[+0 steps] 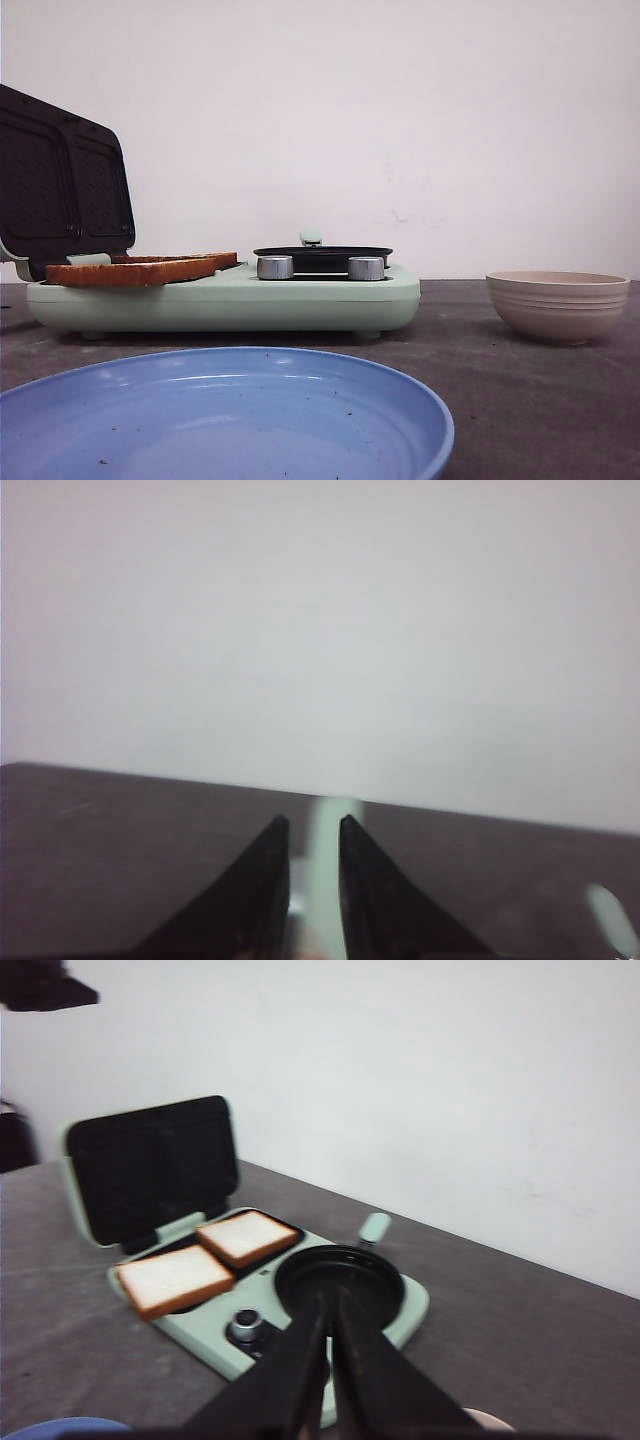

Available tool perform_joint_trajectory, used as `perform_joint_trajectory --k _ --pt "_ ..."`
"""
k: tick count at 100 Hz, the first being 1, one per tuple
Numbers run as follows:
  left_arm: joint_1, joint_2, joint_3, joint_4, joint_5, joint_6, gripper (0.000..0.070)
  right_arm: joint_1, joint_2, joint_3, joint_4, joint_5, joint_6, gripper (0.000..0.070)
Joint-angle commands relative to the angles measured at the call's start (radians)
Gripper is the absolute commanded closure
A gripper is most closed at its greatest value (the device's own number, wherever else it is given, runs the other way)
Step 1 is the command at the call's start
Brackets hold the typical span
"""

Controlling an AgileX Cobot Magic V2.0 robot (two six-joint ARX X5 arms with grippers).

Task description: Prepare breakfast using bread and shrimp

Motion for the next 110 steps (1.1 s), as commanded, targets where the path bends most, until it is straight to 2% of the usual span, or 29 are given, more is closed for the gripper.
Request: perform_joint_trajectory --k 1,18,22,27,35,39,48,59,91,110 --pt "0.035 0.032 0.077 -0.039 0.028 -0.024 0.0695 0.004 0.003 0.007 0.007 -0.004 0.018 0.07" --pt "0.14 0.143 0.214 -0.285 0.179 -0.051 0.0691 0.004 0.003 0.007 0.005 -0.003 0.018 0.07" --pt "0.159 0.171 0.24 -0.352 0.199 -0.085 0.0652 0.004 0.003 0.007 0.005 -0.003 0.018 0.07" --pt "0.182 0.207 0.266 -0.425 0.214 -0.134 0.0527 0.004 0.004 0.007 0.006 -0.003 0.018 0.07" --pt "0.216 0.259 0.286 -0.516 0.272 -0.202 0.0231 0.004 0.006 0.007 0.005 -0.003 0.018 0.07" --pt "0.23 0.278 0.287 -0.544 0.318 -0.223 0.0183 0.004 0.006 0.007 0.005 -0.003 0.018 0.07" --pt "0.257 0.332 0.287 -0.609 0.476 -0.236 0.0186 0.004 0.006 0.003 0.004 -0.003 0.018 0.07" --pt "0.27 0.379 0.287 -0.643 0.559 -0.236 0.0186 0.004 0.006 0.002 -0.009 -0.003 0.018 0.07" --pt "0.27 0.438 0.287 -0.617 0.56 -0.235 0.0199 0.004 0.006 0.002 -0.035 -0.003 0.041 0.07" --pt "0.27 0.449 0.287 -0.599 0.473 -0.236 0.0199 0.004 0.006 0.002 -0.036 -0.003 0.065 0.07"
